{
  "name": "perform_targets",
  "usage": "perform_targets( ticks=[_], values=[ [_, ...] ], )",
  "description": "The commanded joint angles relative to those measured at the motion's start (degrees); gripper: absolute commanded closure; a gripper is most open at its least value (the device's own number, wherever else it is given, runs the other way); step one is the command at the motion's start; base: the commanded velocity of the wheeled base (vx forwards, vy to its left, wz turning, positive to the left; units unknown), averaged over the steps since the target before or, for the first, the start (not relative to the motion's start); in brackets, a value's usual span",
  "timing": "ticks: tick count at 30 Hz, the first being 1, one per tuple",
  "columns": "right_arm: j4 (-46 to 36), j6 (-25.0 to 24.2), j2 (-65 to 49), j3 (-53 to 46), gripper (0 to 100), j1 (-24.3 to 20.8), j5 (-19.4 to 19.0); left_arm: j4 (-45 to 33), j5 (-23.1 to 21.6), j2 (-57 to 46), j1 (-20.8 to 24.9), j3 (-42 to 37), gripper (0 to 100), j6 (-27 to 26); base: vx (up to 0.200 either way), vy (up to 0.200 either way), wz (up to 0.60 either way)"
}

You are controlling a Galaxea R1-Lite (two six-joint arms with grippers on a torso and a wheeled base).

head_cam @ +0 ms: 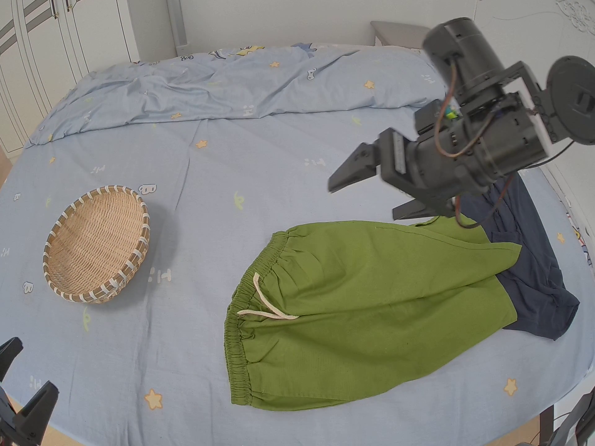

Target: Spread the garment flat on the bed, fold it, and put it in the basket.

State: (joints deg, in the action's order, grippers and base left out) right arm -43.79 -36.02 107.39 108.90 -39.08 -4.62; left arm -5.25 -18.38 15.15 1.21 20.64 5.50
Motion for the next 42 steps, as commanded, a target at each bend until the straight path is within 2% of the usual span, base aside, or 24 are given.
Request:
perform_targets(
  ticks=[1, 4, 6, 7, 9, 10, 13, 15, 16, 17, 20, 23, 35, 42],
  values=[
    [12.85, -0.01, -19.85, -26.63, 0, 15.53, -10.15, 3.41, -14.05, 29.76, 3.98, 5.29, 0, 10.41, 0.0, 0.0, 0.0],
    [26.12, 0.52, -24.51, -42.1, 0, 17.73, -10.58, 6.05, -18.71, 35.74, 8.46, 4.06, 0, 18.41, 0.0, 0.0, 0.0],
    [31.4, 0.87, -25.47, -47.29, 0, 18.6, -10.58, 6.92, -20.38, 38.72, 10.57, 3.44, 0, 19.9, 0.0, 0.0, 0.0],
    [37.64, 1.48, -26.62, -53.35, 0, 19.57, -10.58, 8.77, -21.26, 43.73, 13.38, 2.74, 0, 19.99, 0.0, 0.0, 0.0],
    [41.15, 2.01, -27.49, -57.13, 0, 20.27, -10.58, 11.41, -21.43, 48.39, 15.23, 2.21, 0, 19.73, 0.0, 0.0, 0.0],
    [41.24, 2.01, -27.67, -57.31, 0, 20.27, -10.58, 11.76, -21.43, 48.83, 15.32, 2.21, 0, 19.64, 0.0, 0.0, 0.0],
    [41.5, 2.01, -29.69, -59.42, 0, 22.03, -10.76, 19.05, -21.43, 59.2, 17.16, 3.0, 0, 18.67, 0.0, 0.0, 0.0],
    [41.5, 2.1, -29.78, -59.77, 0, 22.38, -10.58, 21.51, -21.61, 62.63, 17.16, 3.27, 0, 18.67, 0.0, 0.0, 0.0],
    [41.59, 2.45, -30.04, -59.68, 0, 22.91, -10.41, 25.64, -21.78, 68.69, 17.16, 3.97, 0, 18.67, 0.0, 0.0, 0.0],
    [41.59, 2.54, -30.04, -59.68, 0, 23.09, -10.41, 26.26, -21.78, 69.66, 17.16, 4.15, 0, 18.67, 0.0, 0.0, 0.0],
    [41.59, 3.24, -30.39, -60.03, 0, 24.14, -10.67, 32.94, -21.52, 81.88, 17.25, 4.76, 0, 18.14, 0.0, 0.0, 0.0],
    [41.59, 3.42, -30.22, -60.21, 0, 23.88, -10.67, 37.25, -21.61, 87.94, 17.34, 3.53, 0, 17.35, 0.0, 0.0, 0.0],
    [41.68, 3.5, -29.96, -60.56, 0, 24.14, -10.67, 39.09, -20.9, 90.32, 16.9, 1.6, 0, 16.83, 0.0, 0.0, 0.0],
    [41.68, 3.42, -29.96, -60.56, 0, 23.7, -10.67, 39.27, -20.9, 92.86, 18.48, 1.86, 0, 16.65, 0.0, 0.0, 0.0]
  ],
)
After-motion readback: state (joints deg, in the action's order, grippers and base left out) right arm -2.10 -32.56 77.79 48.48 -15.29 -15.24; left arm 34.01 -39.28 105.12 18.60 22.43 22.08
